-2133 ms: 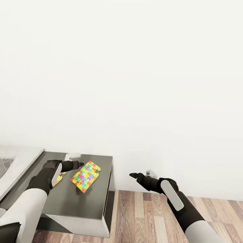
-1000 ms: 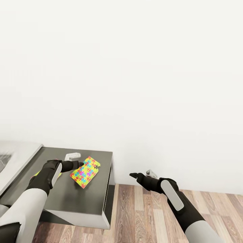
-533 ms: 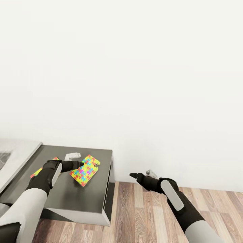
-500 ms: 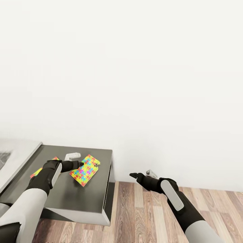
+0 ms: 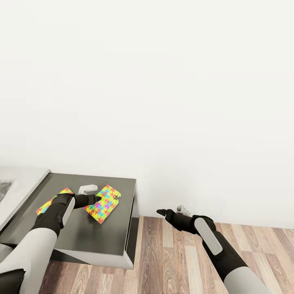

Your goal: Put all the toys in the child's room - the three board games (two on the bed and one on the table), the two jigsaw puzzles on the table, and the tennis ball on the table - inside the toy box on the table in the child's room.

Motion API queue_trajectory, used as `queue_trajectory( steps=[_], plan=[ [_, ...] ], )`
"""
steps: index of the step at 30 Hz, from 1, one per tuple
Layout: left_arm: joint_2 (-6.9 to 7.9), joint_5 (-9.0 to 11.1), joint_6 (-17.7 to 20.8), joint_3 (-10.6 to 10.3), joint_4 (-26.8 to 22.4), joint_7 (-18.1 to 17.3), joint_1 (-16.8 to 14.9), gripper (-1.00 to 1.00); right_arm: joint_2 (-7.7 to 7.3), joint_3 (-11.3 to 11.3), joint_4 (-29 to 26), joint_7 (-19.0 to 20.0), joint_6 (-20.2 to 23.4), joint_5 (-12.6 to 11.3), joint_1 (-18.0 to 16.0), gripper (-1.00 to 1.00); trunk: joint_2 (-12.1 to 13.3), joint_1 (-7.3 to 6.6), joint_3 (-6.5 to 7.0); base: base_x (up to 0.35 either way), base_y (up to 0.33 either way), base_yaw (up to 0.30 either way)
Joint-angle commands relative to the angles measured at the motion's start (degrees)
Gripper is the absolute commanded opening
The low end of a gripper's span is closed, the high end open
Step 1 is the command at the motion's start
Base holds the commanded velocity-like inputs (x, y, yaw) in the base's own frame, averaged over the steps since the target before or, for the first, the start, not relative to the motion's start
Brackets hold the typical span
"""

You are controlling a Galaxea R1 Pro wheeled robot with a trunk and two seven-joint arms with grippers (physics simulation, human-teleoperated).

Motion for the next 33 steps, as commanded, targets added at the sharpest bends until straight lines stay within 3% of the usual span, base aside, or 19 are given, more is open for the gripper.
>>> queue_trajectory(
  steps=[1,33],
  plan=[
    [-0.03,-0.28,0.30,0.21,-0.06,-0.39,-0.04,1.00,-0.06,0.15,-0.08,-0.45,0.06,-0.53,-0.04,1.00,-0.11,0.03,-0.20,0.000,0.000,0.000],
    [-0.03,-0.36,0.28,0.21,-0.06,-0.39,-0.04,1.00,-0.06,-0.09,-0.08,-0.51,-0.01,-0.53,-0.04,1.00,-0.11,0.03,-3.21,0.000,0.000,0.000]
  ],
)
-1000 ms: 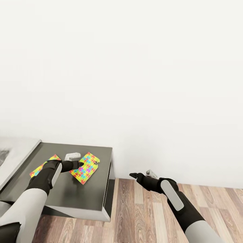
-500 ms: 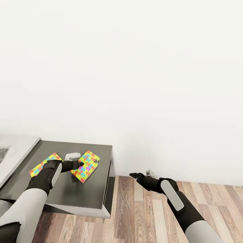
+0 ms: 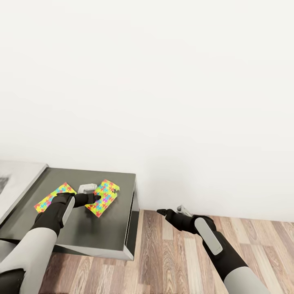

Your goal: Put all the toys in the child's room - the three board games (two on the bed and one on the table), the two jigsaw puzzles on the table, and the tennis ball on the table - inside the toy box on the table in the child's room.

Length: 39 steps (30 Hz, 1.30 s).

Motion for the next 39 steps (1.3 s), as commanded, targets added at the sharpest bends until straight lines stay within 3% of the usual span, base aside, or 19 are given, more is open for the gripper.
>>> queue_trajectory(
  steps=[1,13,39],
  plan=[
    [-0.05,0.13,0.32,0.17,0.79,-0.46,0.01,1.00,-0.06,0.12,-0.08,-0.46,0.06,-0.54,-0.04,1.00,-0.08,0.04,-0.20,0.000,0.000,0.000],
    [0.15,0.09,0.86,0.31,-0.47,-0.58,-1.09,1.00,-0.11,0.26,-0.08,-0.38,-1.94,-0.54,-0.04,1.00,-0.08,0.04,-1.20,0.000,0.000,0.000],
    [0.12,0.49,0.70,0.42,-0.69,-1.32,-2.72,1.00,-0.24,0.44,-0.08,-0.22,-2.68,-0.54,-0.04,1.00,-0.08,0.04,-1.27,0.000,0.000,0.000]
  ],
)
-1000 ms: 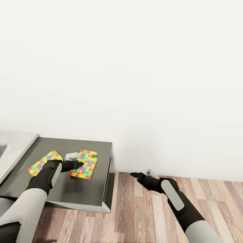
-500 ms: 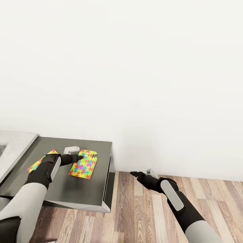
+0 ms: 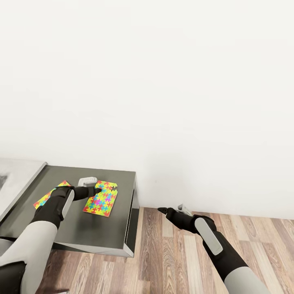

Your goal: Put all the toys in the child's room - the three board games (two on the bed and one on the table), the two jigsaw puzzles on the table, and the tennis ball on the table - inside the toy box on the table in the child's room.

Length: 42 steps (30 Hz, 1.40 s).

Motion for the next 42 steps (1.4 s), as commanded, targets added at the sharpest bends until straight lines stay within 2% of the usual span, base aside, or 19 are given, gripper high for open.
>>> queue_trajectory(
  steps=[1,19,36,42],
  plan=[
    [-0.03,-0.25,0.33,0.20,-0.03,-0.36,-0.04,1.00,-0.08,0.13,-0.08,-0.43,0.07,-0.52,-0.04,1.00,-0.10,0.03,-0.09,0.000,0.000,0.000],
    [-0.14,-0.50,-0.11,0.26,4.53,0.27,-0.04,1.00,-0.26,0.14,-0.08,-0.43,0.09,-0.59,-0.04,1.00,-0.10,0.03,-0.09,0.000,0.000,0.000],
    [-0.20,-0.16,0.05,0.16,4.93,-0.39,-0.04,1.00,-0.48,0.09,-0.08,-0.38,0.15,-0.61,-0.04,1.00,-0.10,0.03,-0.09,0.000,0.000,0.000],
    [-0.27,-0.17,0.22,0.07,4.94,-4.25,-0.04,1.00,-0.49,0.14,-0.08,-0.35,0.15,-0.61,-0.04,1.00,-0.10,0.03,-0.09,0.000,0.000,0.000]
  ],
)
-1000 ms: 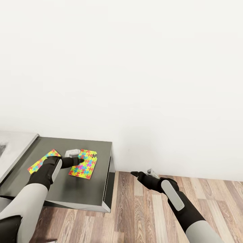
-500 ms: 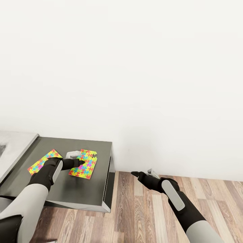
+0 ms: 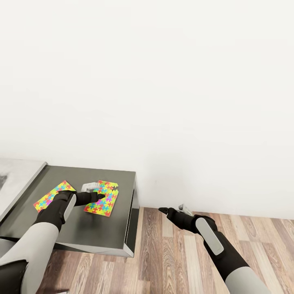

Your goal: Put all the toys in the child's room - the three board games (two on the bed and one on the table), the two jigsaw puzzles on the table, and the tennis ball on the table - inside the toy box on the table in the child's room.

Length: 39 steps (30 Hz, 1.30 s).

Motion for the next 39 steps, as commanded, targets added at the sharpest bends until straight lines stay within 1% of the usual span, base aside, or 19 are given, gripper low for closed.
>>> queue_trajectory(
  steps=[1,5,8,10,13,16,19,31,33,35,39],
  plan=[
    [-0.04,-0.27,0.35,0.22,-0.06,-0.72,-0.04,1.00,-0.06,0.16,-0.08,-0.42,0.07,-0.51,-0.04,1.00,-0.10,0.03,-0.09,0.000,0.000,0.000],
    [-0.10,-0.26,0.36,0.21,-0.06,-1.37,-0.04,1.00,0.00,0.18,-0.08,-0.43,0.07,-0.51,-0.04,1.00,-0.10,0.03,-0.09,0.000,0.000,0.000],
    [-0.78,-0.39,0.37,0.21,-0.06,-1.76,-0.04,1.00,0.02,0.14,-0.08,-0.43,0.07,-0.51,-0.04,1.00,-0.10,0.03,-0.09,0.000,0.000,0.000],
    [-0.93,-0.40,0.37,0.21,-0.06,-2.05,-0.04,1.00,0.02,0.16,-0.08,-0.42,0.07,-0.51,-0.04,1.00,-0.10,0.03,-0.09,0.000,0.000,0.000],
    [-1.04,-0.42,0.31,0.21,-0.06,-3.44,-0.04,1.00,0.08,0.17,-0.08,-0.42,0.07,-0.51,-0.04,1.00,-0.10,0.03,-0.09,0.000,0.000,0.000],
    [-1.03,-0.51,0.29,0.16,-0.06,-6.09,-0.04,1.00,0.11,0.18,-0.08,-0.42,0.05,-0.51,-0.04,1.00,-0.10,0.03,-0.09,0.000,0.000,0.000],
    [-1.02,-0.54,0.28,0.13,-0.06,-7.23,-0.04,1.00,0.14,0.18,-0.08,-0.43,0.03,-0.51,-0.04,1.00,-0.10,0.03,-0.09,0.000,0.000,0.000],
    [-1.10,-0.38,0.22,0.13,-0.06,-8.14,-0.04,1.00,0.27,0.18,-0.08,-0.44,-0.01,-0.48,-0.04,1.00,-0.10,0.03,-0.09,0.000,0.000,0.000],
    [-1.10,-0.39,0.21,0.14,-0.06,-9.29,-0.04,1.00,0.23,0.18,-0.08,-0.46,0.01,-0.49,-0.04,1.00,-0.10,0.03,-0.09,0.000,0.000,0.000],
    [-1.10,-0.55,0.26,0.13,-0.06,-11.59,-0.04,1.00,0.21,0.18,-0.08,-0.43,-0.01,-0.49,-0.04,1.00,-0.10,0.03,-0.09,0.000,0.000,0.000],
    [-1.07,-0.67,0.28,0.12,-0.06,-13.02,-0.04,1.00,0.28,0.18,-0.08,-0.43,0.00,-0.51,-0.04,1.00,-0.10,0.03,-0.09,0.000,0.000,0.000]
  ],
)
